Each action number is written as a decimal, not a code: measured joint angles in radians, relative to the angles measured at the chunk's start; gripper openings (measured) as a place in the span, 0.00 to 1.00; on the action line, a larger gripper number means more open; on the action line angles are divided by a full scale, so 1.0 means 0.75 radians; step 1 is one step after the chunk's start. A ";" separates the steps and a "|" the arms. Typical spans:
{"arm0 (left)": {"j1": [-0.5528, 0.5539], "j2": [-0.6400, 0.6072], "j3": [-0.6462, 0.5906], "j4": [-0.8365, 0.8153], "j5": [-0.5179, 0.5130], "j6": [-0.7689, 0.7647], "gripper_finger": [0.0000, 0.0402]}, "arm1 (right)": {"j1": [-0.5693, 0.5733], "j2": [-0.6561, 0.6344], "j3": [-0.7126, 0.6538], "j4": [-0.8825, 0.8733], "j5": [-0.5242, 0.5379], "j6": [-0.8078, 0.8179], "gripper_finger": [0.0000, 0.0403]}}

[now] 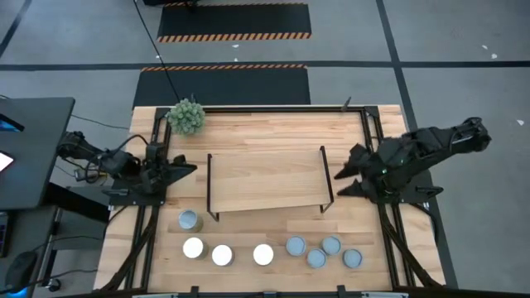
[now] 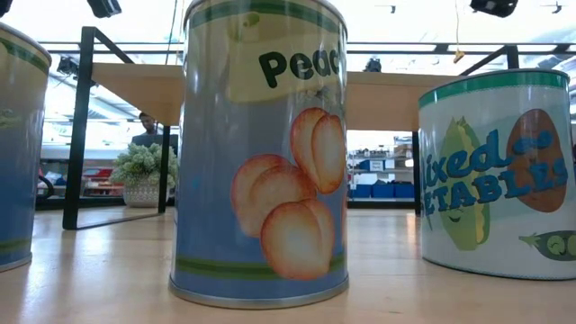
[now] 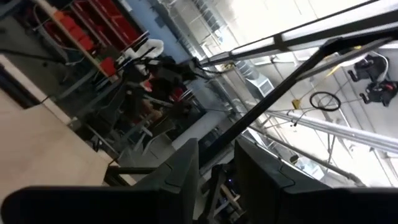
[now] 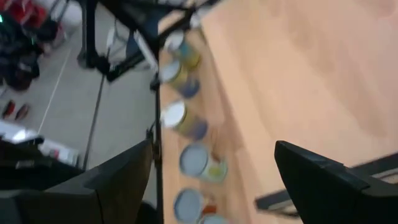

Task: Pick and place cans onto a shelf
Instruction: Put the canned peaches on the shelf

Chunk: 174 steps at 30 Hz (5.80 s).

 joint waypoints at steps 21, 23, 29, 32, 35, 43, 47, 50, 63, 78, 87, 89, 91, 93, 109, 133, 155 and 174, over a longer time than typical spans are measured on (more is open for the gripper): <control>-0.004 0.322 0.553 -0.676 0.044 0.239 0.27 | 0.388 0.519 0.108 0.001 -0.136 0.035 0.86; -0.016 0.361 0.635 -0.787 0.060 0.280 0.27 | 0.388 0.583 0.170 0.001 -0.099 0.010 0.86; -0.048 0.434 0.823 -1.077 0.061 0.421 0.27 | 0.392 0.738 0.324 -0.024 -0.018 -0.046 0.86; -0.047 0.463 0.848 -1.115 0.033 0.444 0.27 | 0.391 0.829 0.402 -0.025 -0.012 -0.069 0.86; -0.047 0.487 0.848 -1.128 0.029 0.422 0.29 | 0.392 0.929 0.500 -0.037 0.031 -0.107 0.86; -0.049 0.537 0.848 -1.146 0.102 0.318 0.46 | 0.393 1.138 0.732 -0.110 0.198 -0.189 0.86; -0.049 0.571 0.848 -1.148 0.119 0.291 0.50 | 0.413 1.228 0.818 -0.104 0.281 -0.239 0.86; -0.049 0.592 0.848 -1.160 0.138 0.285 0.50 | 0.431 1.304 0.866 -0.101 0.316 -0.283 0.86; -0.047 0.616 0.847 -1.368 0.114 0.247 0.62 | 0.462 1.476 0.956 -0.100 0.352 -0.272 0.89; -0.049 0.617 0.846 -1.516 0.201 0.199 0.61 | 0.330 1.562 0.905 0.275 0.352 -0.659 0.99; -0.049 0.615 0.846 -1.513 0.366 0.135 0.61 | 0.256 1.565 0.953 0.381 0.302 -0.737 0.99; -0.049 0.615 0.846 -1.531 0.385 0.135 0.61 | 0.241 1.565 0.954 0.421 0.309 -0.787 0.99; -0.049 0.615 0.846 -1.546 0.401 0.134 0.61 | 0.227 1.567 0.954 0.446 0.311 -0.814 0.99; -0.049 0.615 0.846 -1.563 0.415 0.134 0.61 | 0.215 1.581 0.955 0.477 0.312 -0.826 0.99; -0.049 0.616 0.846 -1.652 0.418 0.136 0.61 | 0.223 1.711 0.949 0.475 0.219 -0.822 0.99; -0.049 0.616 0.846 -1.688 0.418 0.137 0.61 | 0.228 1.716 0.923 0.427 0.178 -0.838 0.99; -0.049 0.615 0.846 -1.687 0.412 0.136 0.61 | 0.252 1.777 0.898 0.312 0.188 -0.915 0.98; -0.049 0.616 0.847 -1.688 0.413 0.136 0.61 | 0.249 1.781 0.954 0.220 0.214 -0.894 0.81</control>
